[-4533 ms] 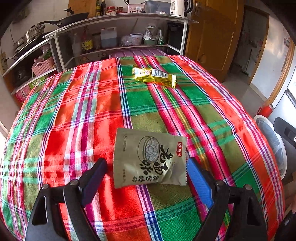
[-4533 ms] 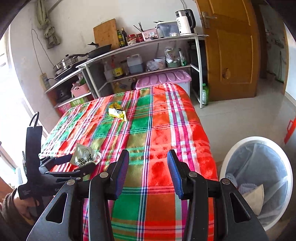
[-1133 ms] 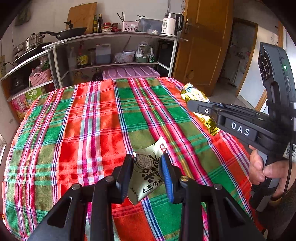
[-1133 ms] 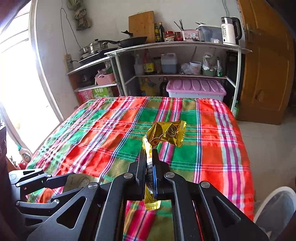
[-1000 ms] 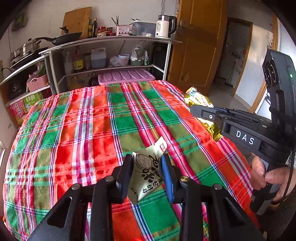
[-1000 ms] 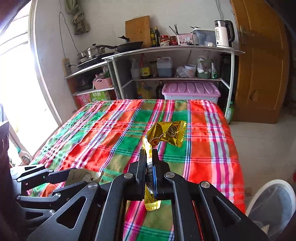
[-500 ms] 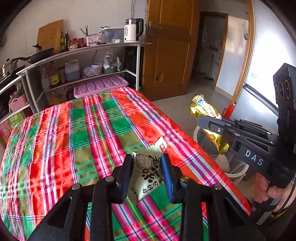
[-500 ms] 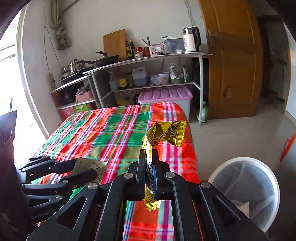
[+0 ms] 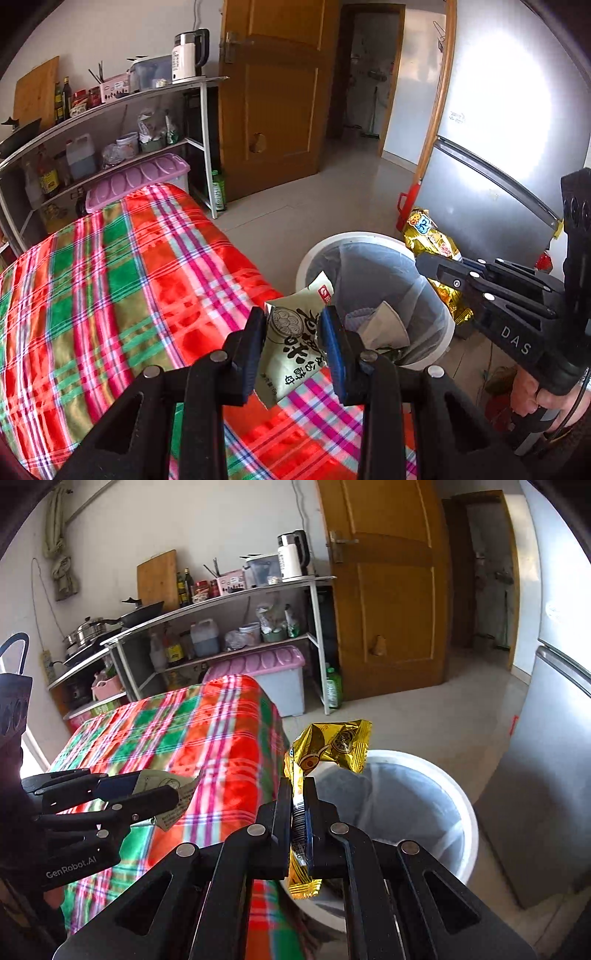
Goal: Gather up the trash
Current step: 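Carry the beige packet and gold wrapper over to the bin, then open both tools over the bin to drop the packet and wrapper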
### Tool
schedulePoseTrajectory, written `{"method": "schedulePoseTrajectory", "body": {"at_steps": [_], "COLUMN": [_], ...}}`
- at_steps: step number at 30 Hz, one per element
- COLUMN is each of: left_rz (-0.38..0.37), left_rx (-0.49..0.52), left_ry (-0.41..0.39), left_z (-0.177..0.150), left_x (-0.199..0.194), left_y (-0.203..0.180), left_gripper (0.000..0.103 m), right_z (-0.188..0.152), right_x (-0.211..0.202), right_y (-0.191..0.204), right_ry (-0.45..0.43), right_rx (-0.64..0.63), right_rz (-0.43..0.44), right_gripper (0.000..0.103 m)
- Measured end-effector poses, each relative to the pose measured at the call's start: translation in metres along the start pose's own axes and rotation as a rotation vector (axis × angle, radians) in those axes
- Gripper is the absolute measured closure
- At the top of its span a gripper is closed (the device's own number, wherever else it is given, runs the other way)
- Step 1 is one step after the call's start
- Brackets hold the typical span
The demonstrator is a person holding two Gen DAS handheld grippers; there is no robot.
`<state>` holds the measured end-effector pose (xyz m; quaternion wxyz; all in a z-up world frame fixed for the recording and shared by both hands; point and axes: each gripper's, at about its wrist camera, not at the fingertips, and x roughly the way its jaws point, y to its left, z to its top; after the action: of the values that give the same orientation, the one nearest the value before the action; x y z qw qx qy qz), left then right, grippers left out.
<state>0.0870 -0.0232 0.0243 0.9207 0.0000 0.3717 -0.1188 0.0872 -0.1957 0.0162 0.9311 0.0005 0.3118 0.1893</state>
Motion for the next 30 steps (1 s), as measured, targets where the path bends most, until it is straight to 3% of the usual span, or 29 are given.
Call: {"method": "schedulePoseTrajectory", "body": {"at_steps": [9, 25, 28, 30], "left_rz": [-0.047, -0.039, -0.043, -0.053], "left_rx": [0.043, 0.052, 0.054, 0.045], "left_ry": [0.070, 0.167, 0.176, 0.185], "left_z": [0.010, 0.008, 0.008, 0.008], "left_x": [0.045, 0.088, 0.094, 0.096], "left_y": [-0.038, -0.059, -0.061, -0.062], "left_gripper": [0.069, 0.059, 0.047, 0.046], "right_z": [-0.019, -0.048, -0.048, -0.049], "right_x": [0.004, 0.045, 0.050, 0.053], "right_y": [-0.061, -0.101, -0.106, -0.107], "right_ry": [0.068, 0.219, 0.239, 0.252], "right_rx": [0.087, 0.140, 0.144, 0.146], "right_rz": [-0.073, -0.140, -0.158, -0.171], "right_gripper": [0.097, 0.097, 0.091, 0.083]}}
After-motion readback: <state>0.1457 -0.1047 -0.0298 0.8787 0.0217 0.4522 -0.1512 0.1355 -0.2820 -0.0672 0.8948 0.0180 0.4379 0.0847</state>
